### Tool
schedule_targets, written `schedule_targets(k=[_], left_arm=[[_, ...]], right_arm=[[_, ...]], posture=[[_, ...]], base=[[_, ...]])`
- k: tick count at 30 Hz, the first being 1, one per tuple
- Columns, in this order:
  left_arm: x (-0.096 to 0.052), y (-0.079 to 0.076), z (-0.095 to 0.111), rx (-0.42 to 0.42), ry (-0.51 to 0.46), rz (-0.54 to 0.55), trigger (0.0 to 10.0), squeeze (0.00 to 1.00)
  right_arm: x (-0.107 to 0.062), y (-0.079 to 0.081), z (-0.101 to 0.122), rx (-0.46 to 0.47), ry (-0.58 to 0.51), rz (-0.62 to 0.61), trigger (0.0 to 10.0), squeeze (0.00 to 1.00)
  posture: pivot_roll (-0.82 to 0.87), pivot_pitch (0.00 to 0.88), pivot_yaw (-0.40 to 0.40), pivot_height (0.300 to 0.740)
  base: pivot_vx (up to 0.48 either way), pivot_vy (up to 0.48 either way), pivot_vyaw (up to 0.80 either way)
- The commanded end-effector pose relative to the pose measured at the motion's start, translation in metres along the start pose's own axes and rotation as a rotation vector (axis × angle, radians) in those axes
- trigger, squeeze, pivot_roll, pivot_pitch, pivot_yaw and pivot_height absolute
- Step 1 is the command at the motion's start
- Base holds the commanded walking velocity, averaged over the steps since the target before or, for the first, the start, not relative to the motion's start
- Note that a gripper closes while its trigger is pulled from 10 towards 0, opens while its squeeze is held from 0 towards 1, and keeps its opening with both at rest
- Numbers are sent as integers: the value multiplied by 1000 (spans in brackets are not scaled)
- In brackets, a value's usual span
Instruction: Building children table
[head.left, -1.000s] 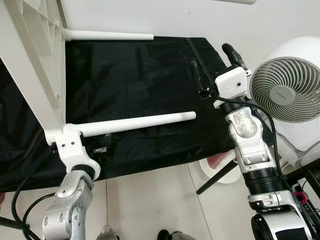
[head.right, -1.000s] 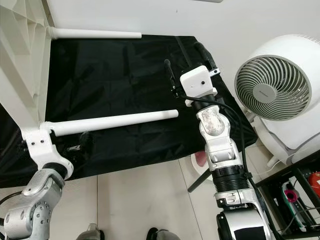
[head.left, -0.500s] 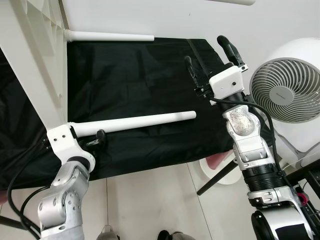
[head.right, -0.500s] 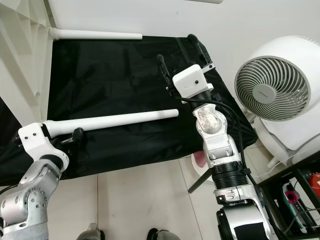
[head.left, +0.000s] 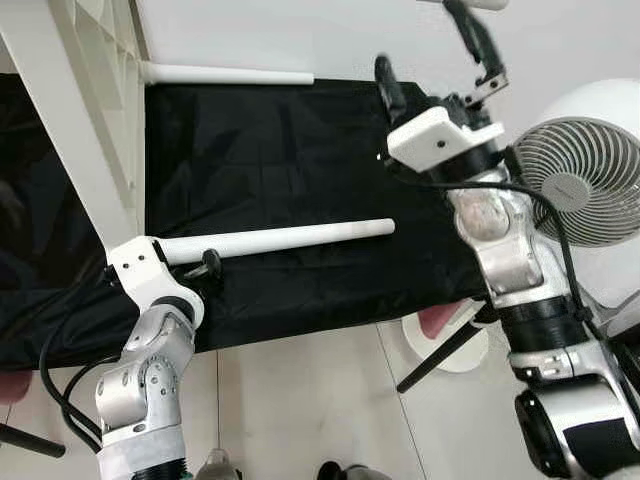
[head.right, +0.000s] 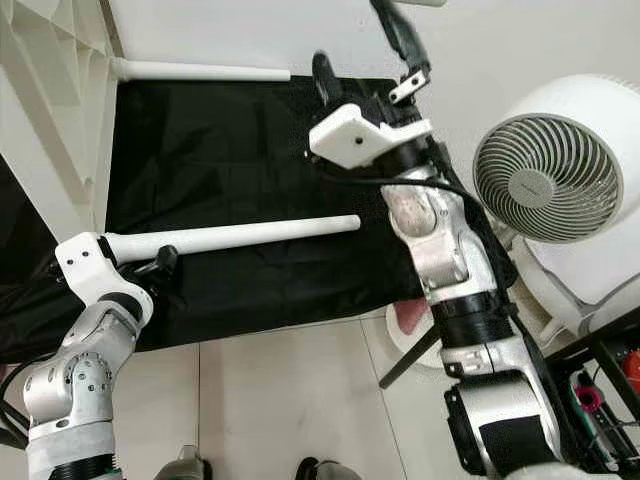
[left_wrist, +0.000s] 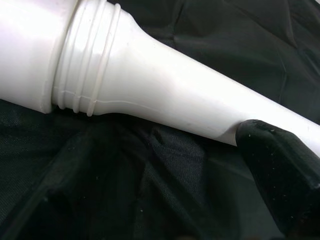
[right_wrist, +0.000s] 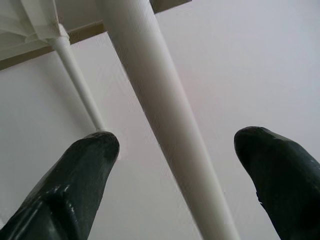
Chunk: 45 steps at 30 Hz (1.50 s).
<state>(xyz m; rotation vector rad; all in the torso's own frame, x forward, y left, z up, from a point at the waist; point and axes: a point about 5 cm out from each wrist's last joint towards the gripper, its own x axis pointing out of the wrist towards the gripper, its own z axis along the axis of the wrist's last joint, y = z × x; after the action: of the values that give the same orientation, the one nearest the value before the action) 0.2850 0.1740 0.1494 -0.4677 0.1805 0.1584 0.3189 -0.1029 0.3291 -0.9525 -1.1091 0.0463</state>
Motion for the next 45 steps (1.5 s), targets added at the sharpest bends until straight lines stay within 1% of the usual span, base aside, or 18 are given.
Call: schedule_targets(k=[1,4,6,8,11,14,15,17,19,24,26,29,33,36,37,39,40,45], left_arm=[[1,-4,-11,-16,50,-1,10000,0],[1,-4,-11,-19,48,-2,10000,0],[2,-4,-11,-16,55,-2,10000,0],[1,-3,-12,-20,57,2,10000,0],[0,-2,-12,-21,57,5,10000,0],[-1,-3,-12,-27,59,9,10000,0],[-1,-3,-12,-27,59,9,10000,0],[-2,-3,-13,-26,60,10,10000,0],[-2,-3,-14,-27,61,11,10000,0],[0,-1,-15,-29,62,15,10000,0],[0,-1,-16,-32,65,21,10000,0],[0,-1,-16,-31,65,21,10000,0],[-1,-1,-16,-32,69,20,10000,0],[-1,-1,-16,-32,69,21,10000,0],[-1,-2,-17,-32,72,20,10000,0],[-1,-2,-17,-32,72,20,10000,0],[-1,-2,-17,-32,75,19,10000,0],[-2,-3,-18,-31,79,24,10000,0]], right_arm=[[6,4,3,-22,-11,13,10000,0],[12,5,4,-24,-12,29,10000,0],[22,7,4,-39,-8,45,10000,0],[36,8,2,-36,7,108,10000,0],[43,6,1,-37,7,122,10000,0],[54,4,2,-58,-15,139,10000,0],[54,4,2,-58,-15,139,10000,0],[68,1,6,-82,-46,181,10000,0],[75,0,8,-90,-63,219,10000,0],[82,2,11,-85,-80,275,10000,0],[92,2,21,-84,-126,342,10000,0],[93,2,23,-86,-133,355,10000,0],[102,-3,26,-114,-161,432,10000,0],[102,-4,26,-118,-164,437,10000,0],[107,-9,29,-117,-183,458,3412,0],[107,-9,29,-117,-183,458,3412,0],[109,-12,32,-112,-195,473,0,0],[113,-18,38,-98,-221,505,0,0]], posture=[[167,103,-44,740],[167,103,-44,740],[168,104,-43,740],[165,106,-44,740],[165,106,-44,740],[164,105,-46,740],[164,105,-46,740],[163,104,-47,740],[163,105,-48,740],[163,108,-51,740],[157,110,-51,740],[157,110,-51,740],[149,112,-50,740],[149,112,-50,740],[144,114,-48,740],[144,114,-48,740],[140,116,-46,740],[138,119,-48,740]], base=[[0,0,0],[0,0,0],[0,0,0],[0,0,0],[0,0,0],[0,0,0],[0,0,0],[0,0,0],[0,0,0],[0,0,0],[0,0,0],[0,0,0],[0,0,0],[0,0,0],[0,0,0],[0,0,0],[0,0,0],[0,0,0]])
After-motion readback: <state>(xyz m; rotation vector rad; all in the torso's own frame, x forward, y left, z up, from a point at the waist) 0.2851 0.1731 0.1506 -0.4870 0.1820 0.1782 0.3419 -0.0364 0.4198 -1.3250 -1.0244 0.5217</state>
